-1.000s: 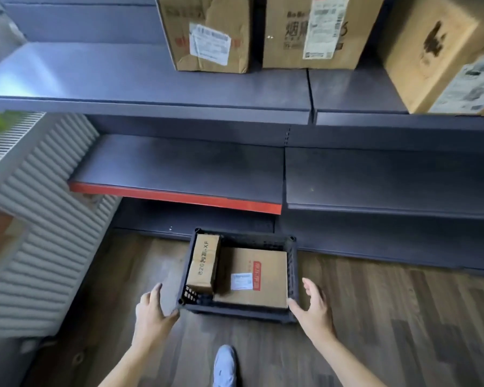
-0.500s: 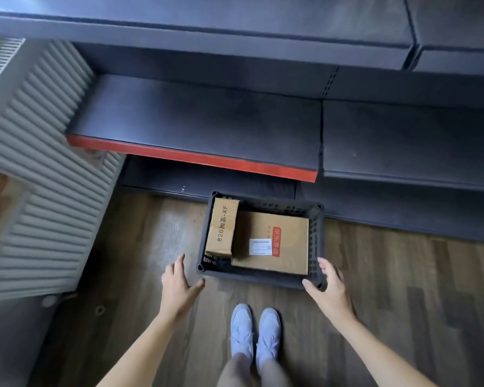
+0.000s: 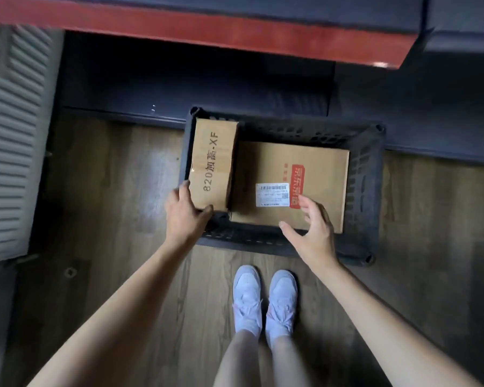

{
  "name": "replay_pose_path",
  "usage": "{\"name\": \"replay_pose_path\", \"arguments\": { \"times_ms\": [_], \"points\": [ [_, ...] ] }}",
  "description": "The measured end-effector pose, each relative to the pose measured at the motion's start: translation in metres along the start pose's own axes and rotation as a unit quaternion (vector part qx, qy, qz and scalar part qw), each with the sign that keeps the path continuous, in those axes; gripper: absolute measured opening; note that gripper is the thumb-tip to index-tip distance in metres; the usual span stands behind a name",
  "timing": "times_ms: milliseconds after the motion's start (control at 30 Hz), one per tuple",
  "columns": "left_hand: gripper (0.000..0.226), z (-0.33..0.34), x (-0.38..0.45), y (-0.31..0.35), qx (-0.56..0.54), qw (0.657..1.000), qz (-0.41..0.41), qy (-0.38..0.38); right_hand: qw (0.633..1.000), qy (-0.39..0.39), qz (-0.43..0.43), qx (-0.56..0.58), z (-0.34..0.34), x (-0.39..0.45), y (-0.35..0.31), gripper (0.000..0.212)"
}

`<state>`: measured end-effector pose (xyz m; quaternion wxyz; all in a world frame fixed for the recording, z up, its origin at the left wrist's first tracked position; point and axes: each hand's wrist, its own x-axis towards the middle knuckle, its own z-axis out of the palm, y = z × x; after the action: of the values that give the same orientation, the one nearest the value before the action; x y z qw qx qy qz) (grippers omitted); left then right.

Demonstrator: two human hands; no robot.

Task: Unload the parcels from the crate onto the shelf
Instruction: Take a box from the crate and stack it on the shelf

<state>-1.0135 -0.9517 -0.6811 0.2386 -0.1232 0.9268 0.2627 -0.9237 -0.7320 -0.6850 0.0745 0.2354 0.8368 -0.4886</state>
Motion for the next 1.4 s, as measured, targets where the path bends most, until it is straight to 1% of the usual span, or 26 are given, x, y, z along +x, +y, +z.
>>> {"name": "replay_pose_path", "arguments": {
  "times_ms": [133,200,267,367,500,667,867,1033,1267,1400],
  "points": [
    [0.072,0.045,0.032,-0.014,0.060,0.998,0.010,0.001,1.000,0.005,0.018,0.004,0.029,0.012,0.051,0.060],
    [0.074,0.061,0.041,-0.016,0.118,0.993,0.009,0.023,0.999,0.008,0.037,0.012,0.037,0.012,0.067,0.059],
    [0.085,0.072,0.049,-0.017,0.164,0.985,-0.005,0.054,0.998,0.011,0.055,0.021,0.042,0.010,0.078,0.059],
    [0.101,0.080,0.059,-0.017,0.170,0.980,-0.045,0.096,0.998,0.010,0.063,0.019,0.047,0.009,0.084,0.059],
    [0.108,0.084,0.064,-0.016,0.194,0.974,-0.056,0.105,0.998,0.011,0.056,0.015,0.047,0.008,0.083,0.059],
    [0.117,0.091,0.061,-0.006,0.186,0.974,-0.084,0.098,0.998,0.017,0.047,0.022,0.044,0.010,0.078,0.058],
    [0.120,0.093,0.058,-0.003,0.202,0.971,-0.081,0.094,0.998,0.017,0.048,0.031,0.047,0.008,0.078,0.059],
    [0.124,0.093,0.056,-0.003,0.153,0.984,-0.075,0.061,0.998,0.017,0.048,0.024,0.048,0.007,0.084,0.059],
    [0.119,0.079,0.055,-0.005,0.098,0.991,-0.074,0.050,0.999,0.022,0.034,0.012,0.043,0.008,0.085,0.058],
    [0.110,0.054,0.046,-0.001,0.076,0.993,-0.075,0.050,1.000,0.009,0.024,0.004,0.031,0.004,0.071,0.059]
  ]
}}
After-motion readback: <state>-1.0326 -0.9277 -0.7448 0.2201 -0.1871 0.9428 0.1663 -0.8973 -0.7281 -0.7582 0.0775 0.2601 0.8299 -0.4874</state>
